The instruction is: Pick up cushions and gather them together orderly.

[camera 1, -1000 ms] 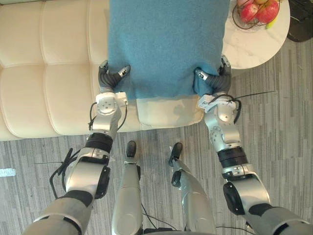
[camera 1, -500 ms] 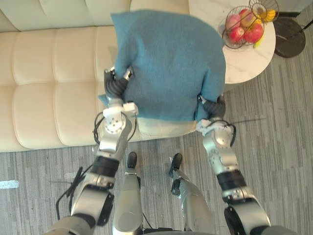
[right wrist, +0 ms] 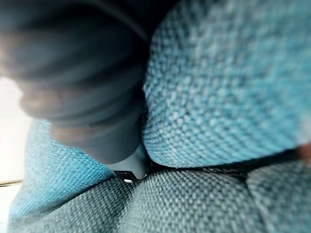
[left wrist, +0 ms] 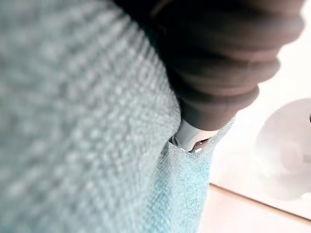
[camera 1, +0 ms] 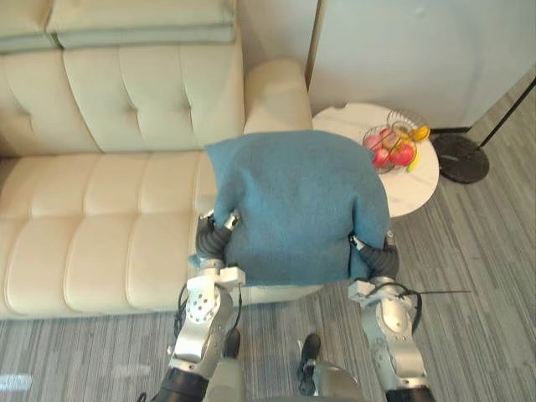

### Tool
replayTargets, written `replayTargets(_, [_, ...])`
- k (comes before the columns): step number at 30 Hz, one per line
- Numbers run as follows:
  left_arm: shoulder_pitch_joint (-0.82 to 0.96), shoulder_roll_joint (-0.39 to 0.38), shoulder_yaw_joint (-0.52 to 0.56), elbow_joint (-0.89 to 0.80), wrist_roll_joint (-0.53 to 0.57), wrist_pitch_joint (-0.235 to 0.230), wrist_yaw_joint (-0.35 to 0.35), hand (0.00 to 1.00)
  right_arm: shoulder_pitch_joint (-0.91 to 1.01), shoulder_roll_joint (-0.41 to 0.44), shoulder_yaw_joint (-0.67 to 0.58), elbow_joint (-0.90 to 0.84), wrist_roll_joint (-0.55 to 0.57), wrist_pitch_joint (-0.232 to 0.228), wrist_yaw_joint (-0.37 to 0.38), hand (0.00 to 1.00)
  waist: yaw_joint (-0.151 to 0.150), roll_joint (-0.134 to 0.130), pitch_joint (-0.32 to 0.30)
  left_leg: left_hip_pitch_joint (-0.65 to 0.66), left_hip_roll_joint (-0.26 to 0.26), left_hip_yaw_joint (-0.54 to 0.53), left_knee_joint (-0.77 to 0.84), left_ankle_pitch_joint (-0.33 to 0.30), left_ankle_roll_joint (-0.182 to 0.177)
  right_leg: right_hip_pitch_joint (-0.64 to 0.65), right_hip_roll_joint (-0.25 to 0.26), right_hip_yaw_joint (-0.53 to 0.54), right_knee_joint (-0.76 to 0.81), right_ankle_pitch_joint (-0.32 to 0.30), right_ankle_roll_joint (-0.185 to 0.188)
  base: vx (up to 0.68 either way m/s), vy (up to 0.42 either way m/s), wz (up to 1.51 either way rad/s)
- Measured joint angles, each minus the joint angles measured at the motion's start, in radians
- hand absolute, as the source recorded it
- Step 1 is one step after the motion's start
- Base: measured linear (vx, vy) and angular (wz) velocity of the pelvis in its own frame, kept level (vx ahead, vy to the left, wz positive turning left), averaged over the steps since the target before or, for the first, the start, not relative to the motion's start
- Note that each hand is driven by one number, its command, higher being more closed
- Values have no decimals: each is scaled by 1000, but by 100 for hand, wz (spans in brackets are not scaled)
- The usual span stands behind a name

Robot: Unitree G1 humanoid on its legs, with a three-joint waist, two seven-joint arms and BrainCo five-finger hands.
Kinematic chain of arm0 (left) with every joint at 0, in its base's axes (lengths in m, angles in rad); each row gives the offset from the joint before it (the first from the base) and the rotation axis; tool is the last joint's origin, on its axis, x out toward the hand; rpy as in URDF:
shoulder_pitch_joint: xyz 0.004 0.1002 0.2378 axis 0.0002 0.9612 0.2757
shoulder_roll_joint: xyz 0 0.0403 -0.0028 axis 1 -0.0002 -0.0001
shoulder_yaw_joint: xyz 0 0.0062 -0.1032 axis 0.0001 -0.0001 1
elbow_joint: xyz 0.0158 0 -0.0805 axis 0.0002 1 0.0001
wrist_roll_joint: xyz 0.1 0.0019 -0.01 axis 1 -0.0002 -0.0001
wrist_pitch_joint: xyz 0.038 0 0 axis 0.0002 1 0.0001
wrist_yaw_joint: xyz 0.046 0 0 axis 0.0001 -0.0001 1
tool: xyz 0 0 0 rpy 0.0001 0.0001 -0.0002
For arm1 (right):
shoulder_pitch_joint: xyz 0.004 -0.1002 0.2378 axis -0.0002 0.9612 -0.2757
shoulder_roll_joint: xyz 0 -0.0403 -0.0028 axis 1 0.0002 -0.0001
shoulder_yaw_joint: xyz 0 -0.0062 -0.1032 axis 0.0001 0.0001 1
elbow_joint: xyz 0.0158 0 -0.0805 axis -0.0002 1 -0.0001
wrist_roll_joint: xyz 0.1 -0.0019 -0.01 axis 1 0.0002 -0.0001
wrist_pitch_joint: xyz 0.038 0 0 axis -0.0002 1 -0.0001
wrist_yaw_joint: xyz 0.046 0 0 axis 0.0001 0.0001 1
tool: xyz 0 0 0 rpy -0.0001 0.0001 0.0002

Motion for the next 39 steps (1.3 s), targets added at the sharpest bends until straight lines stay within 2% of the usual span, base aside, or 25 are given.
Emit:
replayTargets(6, [121, 4, -11, 0, -18, 2, -33, 100, 75, 0, 2, 0, -68, 1, 38, 100, -2, 1, -58, 52, -5, -4, -15, -3, 5, 75, 6, 3, -57, 18, 10, 14, 1, 4])
replayTargets(11, [145, 14, -30, 0, -43, 6, -36, 100, 85, -7, 4, 1, -70, 1, 40, 100, 2, 10, -69, 46, -20, -60, 7, -4, 8, 129, -1, -48, -80, 23, 15, -23, -6, 34])
replayTargets(13, [140, 14, -42, 0, -47, 5, -36, 100, 80, -23, 4, -4, -70, 1, 26, 100, 4, 23, -64, -16, -41, -113, 79, -4, 8, 123, -20, -120, -29, -9, 20, -109, 6, 96])
replayTargets(15, [139, 12, -42, -8, -48, 5, -36, 100, 54, -37, 6, -5, -72, 1, 14, 100, 4, 42, -56, -70, -43, -96, 121, -16, 25, 95, -38, -162, 36, -43, 17, -126, 42, 86])
replayTargets(16, [139, 10, -42, -19, -50, 4, -35, 100, 22, -48, 7, -3, -77, 2, 0, 100, 9, 61, -51, -108, -26, -40, 127, -51, 78, 83, -43, -204, 52, -48, 15, -132, 22, 84])
replayTargets(17, [136, 9, -42, -20, -51, 2, -35, 100, 2, -48, 5, -3, -85, 3, -8, 100, 6, 63, -51, -124, -3, 34, 125, -66, 116, 81, -53, -224, 48, -46, 14, -169, 52, 110])
replayTargets(18, [131, 5, -44, -19, -68, 0, -35, 100, -32, -50, -1, -2, -110, 3, -23, 100, 1, 62, -50, -147, 39, 167, 154, -80, 148, 75, -85, -266, 43, -48, 4, -114, 106, 95])
replayTargets(19, [126, 4, -50, -18, -79, -1, -35, 100, -62, -58, -5, 6, -115, 3, -33, 100, 7, 66, -51, -175, 81, 258, 203, -88, 165, 66, -111, -298, 62, -48, 4, -77, 130, 82])
replayTargets(21, [126, 3, -64, -17, -89, -3, -35, 100, -90, -65, -10, 9, -140, 8, -49, 100, 3, 72, -55, -181, 123, 372, 258, -87, 167, 72, -137, -329, 79, -44, 22, 25, 119, 64])
replayTargets(22, [124, -2, -78, -11, -90, -3, -35, 100, -91, -79, -20, 10, -146, 8, -53, 100, -10, 94, -68, -159, 156, 454, 242, -79, 180, 98, -140, -364, 79, -39, 43, 97, 222, 93])
replayTargets(23, [108, -2, -92, 10, -90, -8, -35, 100, -93, -84, -32, 23, -146, 8, -59, 100, -27, 98, -72, -139, 154, 503, 221, -22, 152, 122, -167, -390, 83, -32, 64, 110, 258, 95])
replayTargets(24, [92, 2, -101, 27, -90, -11, -35, 100, -94, -81, -45, 32, -146, 8, -61, 100, -35, 94, -76, -123, 120, 508, 197, -5, 122, 130, -193, -394, 80, -22, 80, 73, 222, 67])
replayTargets(25, [87, 7, -102, 32, -90, -13, -35, 100, -99, -77, -47, 43, -147, 7, -61, 100, -36, 84, -79, -122, 97, 508, 187, 0, 115, 130, -210, -395, 73, -13, 89, 67, 236, 39])
replayTargets(27, [65, 29, -102, 63, -90, -16, -35, 100, -105, -63, -50, 75, -147, 10, -61, 100, -40, 56, -73, -138, 32, 498, 199, -22, 135, 130, -277, -408, 93, 4, 90, 68, 292, 38])
replayTargets(28, [62, 31, -102, 72, -90, -15, -36, 100, -105, -58, -53, 86, -147, 12, -60, 100, -41, 55, -72, -146, 25, 492, 218, -36, 140, 128, -291, -410, 113, 8, 88, 79, 336, 37])
replayTargets(29, [64, 31, -101, 93, -90, -14, -38, 100, -105, -50, -55, 110, -147, 25, -60, 100, -39, 55, -72, -151, 17, 483, 250, -68, 150, 109, -325, -401, 189, 24, 64, 93, 337, 20])
replayTargets(30, [74, 32, -100, 101, -90, -6, -39, 100, -105, -45, -55, 136, -147, 36, -56, 100, -37, 61, -69, -145, 11, 470, 263, -98, 161, 68, -354, -356, 292, 57, -10, 104, 347, 16])
replayTargets(31, [81, 33, -99, 100, -89, -4, -43, 100, -104, -42, -55, 146, -147, 39, -55, 100, -39, 64, -64, -134, 4, 463, 263, -105, 167, 38, -365, -309, 357, 78, -62, 110, 290, 26])
replayTargets(32, [86, 46, -97, 100, -89, 2, -55, 100, -101, -37, -57, 163, -145, 42, -50, 100, -51, 65, -38, -107, 3, 430, 257, -117, 173, -22, -347, -160, 487, 40, -77, 110, 195, 57])
replayTargets(33, [87, 62, -94, 100, -88, 7, -55, 100, -91, -21, -56, 164, -144, 42, -44, 100, -65, 55, -20, -82, -1, 396, 233, -119, 175, -67, -261, -35, 564, -62, -16, 111, 145, 71])
replayTargets(34, [89, 71, -91, 100, -88, 10, -55, 100, -90, -13, -56, 164, -144, 42, -40, 100, -70, 48, -13, -62, -8, 386, 201, -119, 175, -92, -201, 7, 571, -103, -1, 91, 62, 60])
replayTargets(35, [90, 75, -90, 100, -88, 12, -55, 100, -90, -9, -57, 164, -144, 42, -39, 100, -72, 42, -13, -49, -17, 385, 179, -119, 175, -111, -171, 17, 562, -123, 1, 172, 82, 45])
replayTargets(36, [90, 77, -88, 100, -87, 13, -57, 100, -91, -7, -57, 164, -144, 41, -39, 100, -71, 25, -11, -17, -48, 380, 134, -119, 175, -151, -112, 8, 514, -155, -6, 190, 66, 35])
replayTargets(39, [89, 77, -89, 99, -85, 23, -59, 100, -89, -10, -57, 163, -143, 41, -39, 100, -82, 23, -9, 21, -86, 346, 122, -121, 175, -179, -19, 1, 337, -147, -3, 259, 24, 51])
